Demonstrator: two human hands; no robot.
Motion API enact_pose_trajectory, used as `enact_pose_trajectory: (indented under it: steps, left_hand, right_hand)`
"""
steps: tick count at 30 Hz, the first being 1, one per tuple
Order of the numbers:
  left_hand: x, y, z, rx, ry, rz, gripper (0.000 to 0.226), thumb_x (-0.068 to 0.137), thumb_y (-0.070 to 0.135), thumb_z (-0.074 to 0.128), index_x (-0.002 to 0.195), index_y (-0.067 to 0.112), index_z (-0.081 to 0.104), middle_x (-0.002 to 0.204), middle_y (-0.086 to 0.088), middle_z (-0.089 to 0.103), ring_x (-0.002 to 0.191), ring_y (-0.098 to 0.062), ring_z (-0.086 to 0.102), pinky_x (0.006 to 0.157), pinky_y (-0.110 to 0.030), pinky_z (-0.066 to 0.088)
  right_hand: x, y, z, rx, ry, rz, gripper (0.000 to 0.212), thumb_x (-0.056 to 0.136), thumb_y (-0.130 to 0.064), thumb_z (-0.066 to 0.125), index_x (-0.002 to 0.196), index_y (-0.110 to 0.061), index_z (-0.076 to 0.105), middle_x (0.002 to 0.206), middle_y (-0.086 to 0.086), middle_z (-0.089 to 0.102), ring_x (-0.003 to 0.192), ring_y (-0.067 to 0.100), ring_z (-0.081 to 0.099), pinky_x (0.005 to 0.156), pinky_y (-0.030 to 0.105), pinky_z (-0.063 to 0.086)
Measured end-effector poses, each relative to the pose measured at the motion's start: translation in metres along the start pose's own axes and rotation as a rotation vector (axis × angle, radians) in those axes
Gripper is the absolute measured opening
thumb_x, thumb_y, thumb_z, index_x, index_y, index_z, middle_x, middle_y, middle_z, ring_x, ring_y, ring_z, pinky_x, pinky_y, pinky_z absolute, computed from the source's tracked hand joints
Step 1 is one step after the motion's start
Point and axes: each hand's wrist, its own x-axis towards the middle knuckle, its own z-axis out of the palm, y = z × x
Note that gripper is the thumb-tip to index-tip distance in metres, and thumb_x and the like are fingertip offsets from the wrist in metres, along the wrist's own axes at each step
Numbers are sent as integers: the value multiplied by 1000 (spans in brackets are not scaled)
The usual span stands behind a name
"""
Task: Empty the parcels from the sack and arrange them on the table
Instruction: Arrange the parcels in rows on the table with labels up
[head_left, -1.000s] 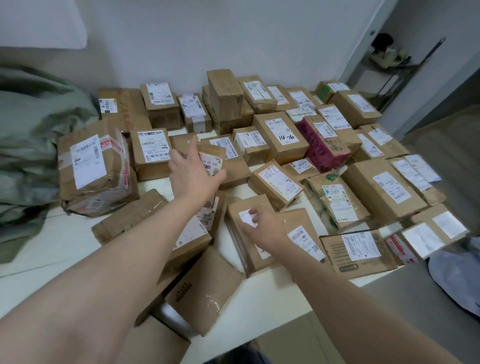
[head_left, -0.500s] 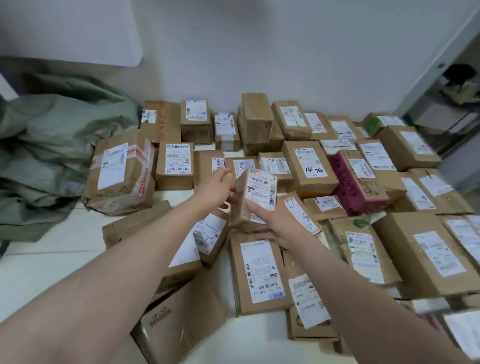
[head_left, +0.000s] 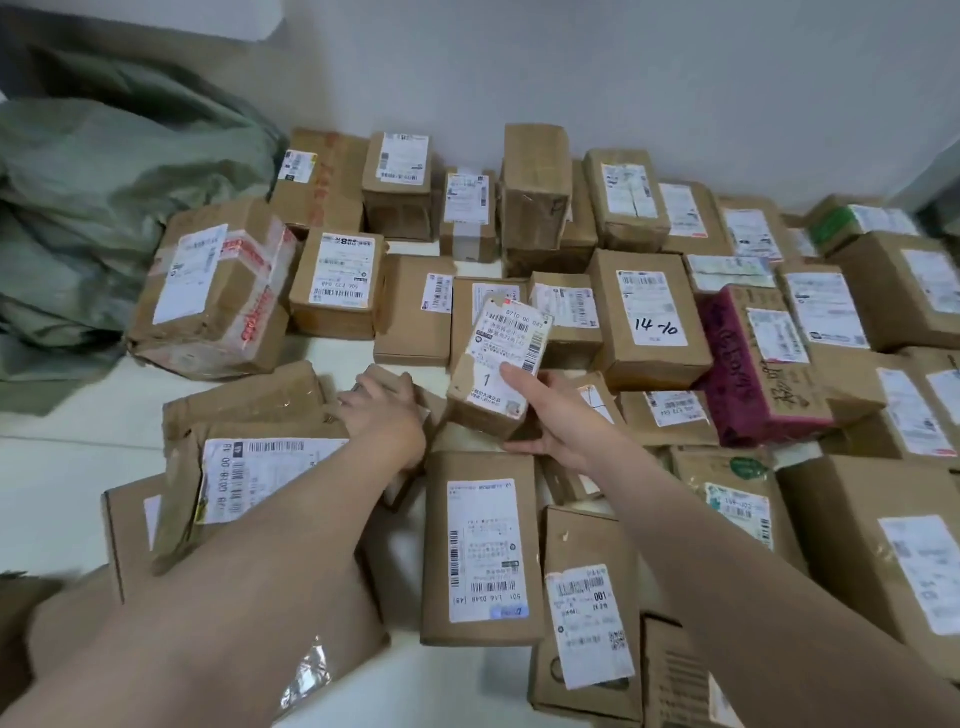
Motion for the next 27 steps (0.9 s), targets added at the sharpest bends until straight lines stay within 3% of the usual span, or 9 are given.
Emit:
enact_pose_trajectory:
  steps: [2, 5, 10, 15, 17, 19, 21, 24, 27]
  left_hand:
    - [6, 5, 0, -15, 1, -48, 122, 76, 18, 76, 152, 28, -19, 155, -33, -3, 139, -52, 16, 109, -61, 26]
    - [15, -6, -6, -104, 2, -164, 121, 76, 26, 75, 152, 28, -19, 151, -36, 10, 136, -47, 23, 107, -53, 32]
    - [29, -40, -19, -217, 54, -252, 115, 75, 29, 77, 155, 27, -7, 146, -25, 31, 131, -38, 34, 104, -46, 38]
    - [30, -65, -22, -216, 145, -184, 49, 89, 26, 60, 137, 19, 50, 134, -11, 51, 125, -28, 46, 85, -36, 46]
    - [29, -81, -23, -227, 167, -111, 47, 89, 20, 56, 135, 24, 52, 131, -8, 54, 122, -27, 49, 80, -34, 46]
    - [26, -99, -24, -299, 226, -18, 48, 91, 19, 52, 138, 27, 49, 133, -9, 52, 123, -27, 47, 85, -36, 46]
    - [24, -120, -25, -374, 367, 57, 45, 94, 27, 52, 139, 27, 49, 137, -11, 49, 127, -29, 42, 95, -39, 41]
    - [25, -153, -27, -469, 600, 90, 47, 93, 30, 58, 139, 28, 50, 137, -11, 48, 127, -30, 38, 103, -40, 35]
    - [29, -187, -30, -542, 800, 40, 50, 89, 21, 61, 137, 23, 50, 129, -14, 46, 120, -32, 38, 99, -37, 35]
  right_hand:
    - [5, -1, 2, -112, -14, -16, 77, 80, -45, 76, 140, -17, 36, 119, 1, 69, 108, 22, 66, 87, 50, 57]
    - [9, -6, 7, -214, -46, -5, 79, 80, -47, 75, 139, -19, 31, 124, 4, 66, 107, 24, 66, 94, 51, 54]
    - [13, -13, 33, -368, -88, 26, 103, 52, -66, 77, 137, -21, 39, 119, 1, 69, 104, 24, 68, 92, 48, 55]
    - [13, -12, 70, -492, -110, 73, 66, 85, -54, 67, 136, -21, 44, 125, 0, 65, 109, 20, 61, 88, 38, 54]
    - [12, -9, 85, -540, -99, 49, 51, 92, -43, 63, 136, -21, 48, 130, 0, 63, 109, 19, 59, 83, 30, 51]
    - [10, -4, 100, -562, -65, 4, 39, 99, -26, 57, 136, -17, 51, 133, 2, 62, 113, 21, 61, 91, 30, 51]
    - [11, 1, 112, -596, 3, 14, 33, 101, -19, 50, 133, -13, 56, 131, 7, 64, 113, 24, 63, 97, 34, 50]
    - [12, 0, 130, -697, 225, 64, 32, 95, -13, 51, 126, -6, 59, 126, 15, 63, 114, 32, 61, 85, 33, 51]
    - [7, -6, 156, -874, 558, -10, 41, 85, -12, 56, 126, -7, 53, 132, 18, 52, 123, 37, 49, 100, 42, 45]
